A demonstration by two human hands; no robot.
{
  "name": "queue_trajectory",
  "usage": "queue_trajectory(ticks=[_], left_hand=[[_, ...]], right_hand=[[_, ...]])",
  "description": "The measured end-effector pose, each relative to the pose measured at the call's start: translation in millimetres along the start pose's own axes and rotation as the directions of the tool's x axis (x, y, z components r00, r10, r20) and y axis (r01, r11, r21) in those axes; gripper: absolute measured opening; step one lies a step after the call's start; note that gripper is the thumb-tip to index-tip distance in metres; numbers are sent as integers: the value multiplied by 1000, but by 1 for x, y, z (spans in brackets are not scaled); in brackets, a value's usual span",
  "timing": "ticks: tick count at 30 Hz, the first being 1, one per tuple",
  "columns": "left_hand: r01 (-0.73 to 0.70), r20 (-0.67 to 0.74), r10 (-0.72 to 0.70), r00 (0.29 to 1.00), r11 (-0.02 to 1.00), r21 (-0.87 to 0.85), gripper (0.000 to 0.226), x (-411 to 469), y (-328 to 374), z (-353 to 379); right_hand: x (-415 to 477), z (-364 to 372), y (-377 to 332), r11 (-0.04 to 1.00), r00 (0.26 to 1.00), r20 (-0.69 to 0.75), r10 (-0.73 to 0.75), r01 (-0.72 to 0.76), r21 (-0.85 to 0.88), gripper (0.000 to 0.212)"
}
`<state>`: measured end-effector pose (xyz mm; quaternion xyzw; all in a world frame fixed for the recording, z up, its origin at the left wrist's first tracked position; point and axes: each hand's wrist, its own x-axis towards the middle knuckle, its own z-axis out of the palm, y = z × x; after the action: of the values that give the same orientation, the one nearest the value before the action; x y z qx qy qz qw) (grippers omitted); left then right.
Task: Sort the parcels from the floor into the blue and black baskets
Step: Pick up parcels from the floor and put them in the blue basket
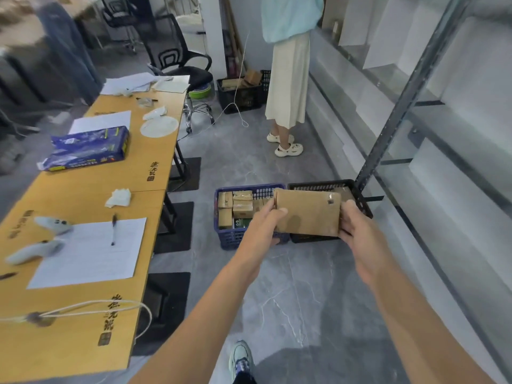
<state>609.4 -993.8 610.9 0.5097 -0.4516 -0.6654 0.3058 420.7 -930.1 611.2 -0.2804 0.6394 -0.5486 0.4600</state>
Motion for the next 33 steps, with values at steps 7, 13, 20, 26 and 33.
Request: queue_trajectory(ticks=[7, 13, 20, 26, 33], left_hand=[[67, -43, -67, 997, 998, -3, 40, 70, 2, -83], [139, -94, -144, 985, 989, -54, 17, 141, 3, -113], [235, -157, -237, 959, 972, -28, 81, 241, -10, -128], [339, -206, -338, 919, 940, -28, 83, 331, -9, -110], [438, -256, -435, 863, 898, -47, 64, 415, -50, -117]], right_hand=[[71, 86, 13, 994, 994, 29, 108, -108, -7, 38], [144, 127, 26, 977, 975, 71, 212, -210, -31, 36], [263, 148, 64, 936, 929, 126, 348, -337, -103, 55], [364, 152, 100, 887, 879, 160, 450, -419, -194, 58], [444, 164, 151, 819, 822, 129, 554, -511, -261, 50]])
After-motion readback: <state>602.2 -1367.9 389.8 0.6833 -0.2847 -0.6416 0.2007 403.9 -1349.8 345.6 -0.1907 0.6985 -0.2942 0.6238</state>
